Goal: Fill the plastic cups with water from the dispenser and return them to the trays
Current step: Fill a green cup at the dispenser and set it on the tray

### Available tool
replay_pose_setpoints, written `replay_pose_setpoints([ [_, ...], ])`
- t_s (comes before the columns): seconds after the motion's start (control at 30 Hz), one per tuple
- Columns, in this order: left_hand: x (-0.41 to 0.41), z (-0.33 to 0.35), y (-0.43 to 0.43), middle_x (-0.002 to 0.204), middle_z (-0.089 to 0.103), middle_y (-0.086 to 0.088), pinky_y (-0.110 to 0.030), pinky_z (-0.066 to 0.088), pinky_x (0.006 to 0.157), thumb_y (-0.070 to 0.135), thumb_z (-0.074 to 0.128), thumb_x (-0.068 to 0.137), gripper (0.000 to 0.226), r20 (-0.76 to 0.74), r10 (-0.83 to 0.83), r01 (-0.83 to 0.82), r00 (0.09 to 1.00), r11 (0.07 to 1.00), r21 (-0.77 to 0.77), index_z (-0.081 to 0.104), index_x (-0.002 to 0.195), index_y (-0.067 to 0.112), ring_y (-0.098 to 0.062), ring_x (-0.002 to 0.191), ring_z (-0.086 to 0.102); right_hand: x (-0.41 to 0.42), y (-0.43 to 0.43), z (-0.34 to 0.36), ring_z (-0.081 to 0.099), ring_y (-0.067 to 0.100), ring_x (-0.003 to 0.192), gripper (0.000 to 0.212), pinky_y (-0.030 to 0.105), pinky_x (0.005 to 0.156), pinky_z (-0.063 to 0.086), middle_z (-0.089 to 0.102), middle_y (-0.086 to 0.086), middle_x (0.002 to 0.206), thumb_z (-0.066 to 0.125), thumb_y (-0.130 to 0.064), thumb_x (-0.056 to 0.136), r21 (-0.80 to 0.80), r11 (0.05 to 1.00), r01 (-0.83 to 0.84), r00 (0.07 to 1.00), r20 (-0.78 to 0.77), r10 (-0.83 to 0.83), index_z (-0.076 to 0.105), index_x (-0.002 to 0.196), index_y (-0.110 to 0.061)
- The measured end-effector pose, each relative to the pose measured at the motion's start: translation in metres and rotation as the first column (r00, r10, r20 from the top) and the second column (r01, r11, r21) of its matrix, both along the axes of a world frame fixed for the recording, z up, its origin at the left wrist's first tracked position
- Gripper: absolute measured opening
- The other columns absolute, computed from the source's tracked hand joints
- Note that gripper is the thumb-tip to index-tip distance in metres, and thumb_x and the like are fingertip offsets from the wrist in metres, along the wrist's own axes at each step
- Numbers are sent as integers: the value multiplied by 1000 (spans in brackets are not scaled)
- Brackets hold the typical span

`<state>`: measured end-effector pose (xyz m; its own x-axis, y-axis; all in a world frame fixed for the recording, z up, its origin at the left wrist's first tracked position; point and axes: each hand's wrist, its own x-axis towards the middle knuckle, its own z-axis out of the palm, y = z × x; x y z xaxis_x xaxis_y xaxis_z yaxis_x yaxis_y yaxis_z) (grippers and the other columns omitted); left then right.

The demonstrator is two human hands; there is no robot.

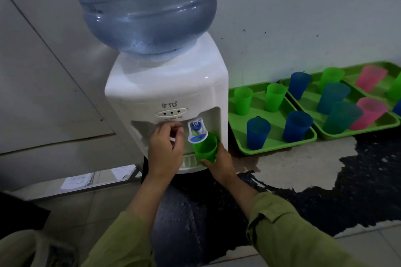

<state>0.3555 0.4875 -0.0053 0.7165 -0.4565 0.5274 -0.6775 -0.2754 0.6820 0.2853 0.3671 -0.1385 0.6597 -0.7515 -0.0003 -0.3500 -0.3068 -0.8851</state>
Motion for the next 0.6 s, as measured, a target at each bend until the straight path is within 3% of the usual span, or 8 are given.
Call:
replay_pose_setpoints([
  [0.13, 6, 9, -2, 95, 55, -9, -18, 39, 87, 6, 59, 83, 14, 355, 11, 1, 935, 999, -35, 62, 96, 2, -17, 90, 51, 0, -1, 1, 57, 30, 113, 74, 34, 95, 46, 59, 16, 123, 80, -23, 70, 14, 1000, -5, 1000, -5, 5, 42, 130, -7],
  [0.2, 9, 17, -5, 99, 55, -14, -27, 36, 91, 10, 60, 83, 20, 458, 57, -43, 887, 998, -40, 63, 101, 3, -24, 96, 50, 0, -1, 1, 57, 30, 113, 74, 33, 94, 46, 60, 16, 122, 80, -23, 69, 8, 1000, -8, 1000, 0, 8, 42, 131, -6],
  [0.3, 12, 31, -12, 109, 48, -8, -34, 32, 92, 19, 59, 85, 28, 565, 108, -99, 818, 994, -46, 64, 112, 15, -24, 102, 49, 0, -1, 1, 57, 30, 113, 74, 33, 93, 46, 60, 16, 123, 80, -23, 69, -2, 1000, -10, 1000, -1, 10, 42, 131, -6],
  [0.47, 23, 43, -25, 132, 47, -9, -45, 22, 111, 26, 57, 88, 38, 600, 91, -103, 795, 995, -14, 57, 126, 21, -24, 125, 40, 0, -2, 1, 56, 30, 113, 74, 32, 93, 45, 59, 16, 123, 80, -24, 70, -3, 1000, -6, 1000, -12, 6, 42, 131, -6],
  [0.6, 31, 37, -28, 134, 47, -9, -44, 14, 114, 27, 56, 89, 39, 617, 96, -116, 781, 993, -7, 53, 128, 23, -25, 129, 37, 0, -2, 0, 56, 30, 114, 75, 30, 93, 43, 59, 16, 124, 80, -23, 70, -14, 1000, -10, 1000, 1, 10, 42, 132, -6],
])
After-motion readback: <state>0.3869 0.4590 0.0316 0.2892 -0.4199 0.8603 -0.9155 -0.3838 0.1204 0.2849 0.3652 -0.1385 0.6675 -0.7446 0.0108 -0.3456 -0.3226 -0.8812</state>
